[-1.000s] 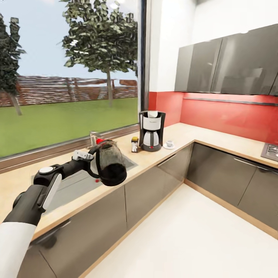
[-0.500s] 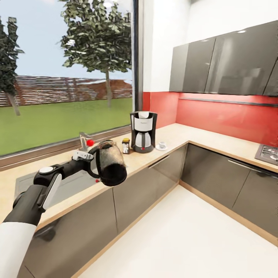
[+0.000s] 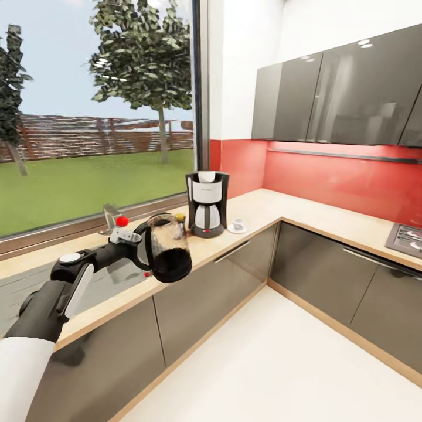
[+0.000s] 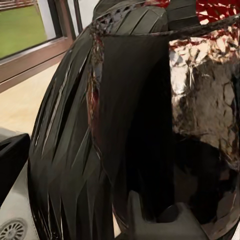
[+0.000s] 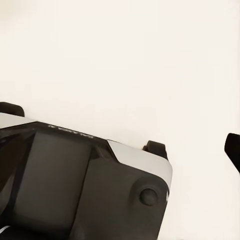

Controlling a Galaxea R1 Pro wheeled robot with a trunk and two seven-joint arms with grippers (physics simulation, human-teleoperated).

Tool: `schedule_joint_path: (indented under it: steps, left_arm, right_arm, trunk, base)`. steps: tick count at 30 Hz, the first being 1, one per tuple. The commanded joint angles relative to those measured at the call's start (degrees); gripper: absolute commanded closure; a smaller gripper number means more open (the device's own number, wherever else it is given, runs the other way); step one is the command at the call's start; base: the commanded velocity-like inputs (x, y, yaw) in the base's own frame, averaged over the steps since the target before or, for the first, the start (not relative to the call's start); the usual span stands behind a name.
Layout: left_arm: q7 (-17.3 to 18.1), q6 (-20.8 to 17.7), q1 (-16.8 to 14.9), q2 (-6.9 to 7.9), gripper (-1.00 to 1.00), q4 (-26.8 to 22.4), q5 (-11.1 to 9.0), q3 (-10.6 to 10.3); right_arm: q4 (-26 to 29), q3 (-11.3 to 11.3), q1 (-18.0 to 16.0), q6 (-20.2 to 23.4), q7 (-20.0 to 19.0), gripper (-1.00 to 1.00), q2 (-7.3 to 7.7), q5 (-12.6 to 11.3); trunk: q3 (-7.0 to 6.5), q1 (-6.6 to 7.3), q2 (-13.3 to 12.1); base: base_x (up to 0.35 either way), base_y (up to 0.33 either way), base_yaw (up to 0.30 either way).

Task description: Set up a coffee station on the kitchen countertop: keep the coffee maker on the countertop, move the bottle of coffee from the kitchen shelf to the counter next to the coffee maker, place a paper coffee filter on top of the coffee maker, put the saucer next to the coffee maker with the coffee cup on the saucer, and place the electric kettle next to the coffee maker.

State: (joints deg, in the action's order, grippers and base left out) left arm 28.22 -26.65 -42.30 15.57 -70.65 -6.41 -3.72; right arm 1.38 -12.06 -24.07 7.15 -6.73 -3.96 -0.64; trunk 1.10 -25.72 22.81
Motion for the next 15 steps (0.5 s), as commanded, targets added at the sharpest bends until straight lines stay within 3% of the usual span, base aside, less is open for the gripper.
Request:
schedule_joint_path:
  steps: [1, 15]
  left_arm:
    - [-0.1, -0.5, -0.1, 0.05, 1.0, -0.1, -0.8, -0.1]
    - [-0.2, -0.4, 0.0, 0.0, 1.0, 0.3, -0.7, 0.0]
  right_arm:
    - [0.1, -0.3, 0.0, 0.3, -0.1, -1.0, 0.01, -0.1]
    - [0.1, -0.3, 0.0, 0.3, -0.1, -1.0, 0.0, -0.1]
  trunk:
    - [0.11, -0.06, 0.1]
    - [0.11, -0.06, 0.1]
  base:
    - [0.303, -0.106, 0.0]
    - [0.324, -0.027, 0.0]
